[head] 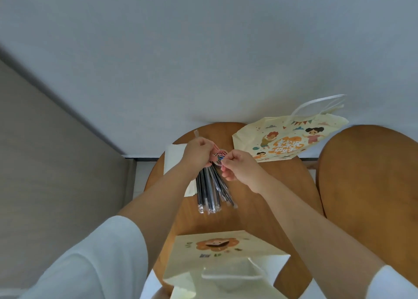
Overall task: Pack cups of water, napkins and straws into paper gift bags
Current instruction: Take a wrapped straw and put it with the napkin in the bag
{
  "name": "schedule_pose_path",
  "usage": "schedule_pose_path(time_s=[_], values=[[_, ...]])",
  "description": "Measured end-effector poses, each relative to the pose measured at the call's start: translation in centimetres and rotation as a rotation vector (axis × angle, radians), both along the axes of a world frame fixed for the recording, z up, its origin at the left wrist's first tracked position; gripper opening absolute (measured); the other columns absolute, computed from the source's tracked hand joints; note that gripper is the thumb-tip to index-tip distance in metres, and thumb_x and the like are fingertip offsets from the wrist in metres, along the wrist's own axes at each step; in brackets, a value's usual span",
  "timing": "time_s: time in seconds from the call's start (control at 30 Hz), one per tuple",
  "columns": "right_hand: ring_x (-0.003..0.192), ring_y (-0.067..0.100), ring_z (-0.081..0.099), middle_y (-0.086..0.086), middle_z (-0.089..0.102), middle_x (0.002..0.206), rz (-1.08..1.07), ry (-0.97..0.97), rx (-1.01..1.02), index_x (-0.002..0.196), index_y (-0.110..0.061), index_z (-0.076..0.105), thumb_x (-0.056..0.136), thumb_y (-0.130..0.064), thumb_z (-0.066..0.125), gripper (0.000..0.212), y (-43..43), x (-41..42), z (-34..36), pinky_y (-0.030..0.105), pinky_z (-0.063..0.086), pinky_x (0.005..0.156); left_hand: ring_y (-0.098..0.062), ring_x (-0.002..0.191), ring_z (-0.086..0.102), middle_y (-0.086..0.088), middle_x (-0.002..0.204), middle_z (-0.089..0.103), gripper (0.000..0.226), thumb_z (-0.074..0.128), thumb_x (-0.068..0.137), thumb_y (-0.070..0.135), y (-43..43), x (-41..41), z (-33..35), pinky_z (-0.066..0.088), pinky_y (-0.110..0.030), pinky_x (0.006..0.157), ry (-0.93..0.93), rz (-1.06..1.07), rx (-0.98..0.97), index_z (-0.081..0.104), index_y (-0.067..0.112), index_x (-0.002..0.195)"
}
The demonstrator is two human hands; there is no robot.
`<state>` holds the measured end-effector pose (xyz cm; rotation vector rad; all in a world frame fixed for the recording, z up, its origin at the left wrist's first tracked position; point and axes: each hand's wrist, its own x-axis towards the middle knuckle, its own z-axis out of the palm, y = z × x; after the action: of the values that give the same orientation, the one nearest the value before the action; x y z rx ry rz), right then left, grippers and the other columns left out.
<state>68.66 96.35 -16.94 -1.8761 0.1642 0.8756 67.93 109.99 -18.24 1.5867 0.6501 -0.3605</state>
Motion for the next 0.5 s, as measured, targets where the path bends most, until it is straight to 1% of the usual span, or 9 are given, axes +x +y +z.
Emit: schedule_pose_path(time_s=[0.1,0.13,0.23,0.3,0.4,0.47,0.5], values=[[0.065,0.012,0.060,0.004,0.061,0.078,-0.082,0.063,-0.053,0.084,-0.011,0.053,0.096,-0.011,0.049,0.013,-0.4,0.8,-1.5,0.025,0.054,0.064,-0.016,0.069,0.064,-0.010,0.103,0.068,0.021,0.052,0.092,0.012,-0.2,1.7,-2.7,0.050,-0.031,0.065,0.004,-0.097,0.165,0.060,0.017,0.073],[0.067,0.013,0.062,0.004,0.062,0.080,-0.109,0.078,-0.061,0.085,-0.011,0.051,0.097,-0.012,0.047,0.013,-0.5,1.1,-1.8,0.025,0.055,0.065,-0.019,0.072,0.067,-0.010,0.106,0.068,0.020,0.054,0.091,0.014,-0.3,2.1,-3.6,0.052,-0.032,0.069,0.016,-0.116,0.209,0.062,0.018,0.073],[0.066,0.015,0.065,0.007,0.064,0.080,-0.167,0.109,-0.070,0.086,-0.011,0.050,0.099,-0.012,0.044,0.014,-1.0,1.3,-2.4,0.026,0.056,0.066,-0.024,0.083,0.069,-0.008,0.099,0.071,0.013,0.060,0.088,0.017,-0.6,3.2,-5.9,0.056,-0.039,0.082,0.071,-0.128,0.271,0.070,0.012,0.081],[0.064,0.015,0.064,0.008,0.063,0.078,-0.189,0.115,-0.070,0.085,-0.011,0.050,0.098,-0.011,0.045,0.014,-1.2,1.2,-2.6,0.025,0.056,0.065,-0.026,0.088,0.069,-0.007,0.102,0.071,0.014,0.061,0.088,0.018,-1.0,3.7,-7.0,0.055,-0.042,0.085,0.097,-0.145,0.301,0.072,0.010,0.088],[0.059,0.012,0.059,0.005,0.061,0.074,-0.190,0.110,-0.067,0.083,-0.013,0.051,0.098,-0.012,0.047,0.016,-1.7,0.7,-2.9,0.020,0.052,0.059,-0.027,0.096,0.067,-0.010,0.112,0.068,0.019,0.062,0.088,0.015,-1.3,4.0,-7.9,0.054,-0.041,0.088,0.123,-0.176,0.299,0.072,0.007,0.101],[0.057,0.011,0.055,0.004,0.058,0.073,-0.167,0.090,-0.096,0.084,-0.013,0.052,0.097,-0.014,0.047,0.015,-2.1,0.3,-2.9,0.018,0.049,0.055,-0.028,0.096,0.067,-0.012,0.114,0.067,0.022,0.063,0.088,0.013,-1.3,3.7,-8.0,0.054,-0.040,0.089,0.127,-0.179,0.296,0.071,0.005,0.107],[0.056,0.011,0.053,0.004,0.057,0.072,-0.166,0.079,-0.108,0.085,-0.013,0.053,0.097,-0.016,0.048,0.014,-2.3,0.1,-2.9,0.018,0.047,0.053,-0.027,0.092,0.068,-0.011,0.112,0.068,0.023,0.063,0.087,0.012,-1.3,3.4,-7.9,0.055,-0.039,0.086,0.126,-0.180,0.292,0.071,0.005,0.107]])
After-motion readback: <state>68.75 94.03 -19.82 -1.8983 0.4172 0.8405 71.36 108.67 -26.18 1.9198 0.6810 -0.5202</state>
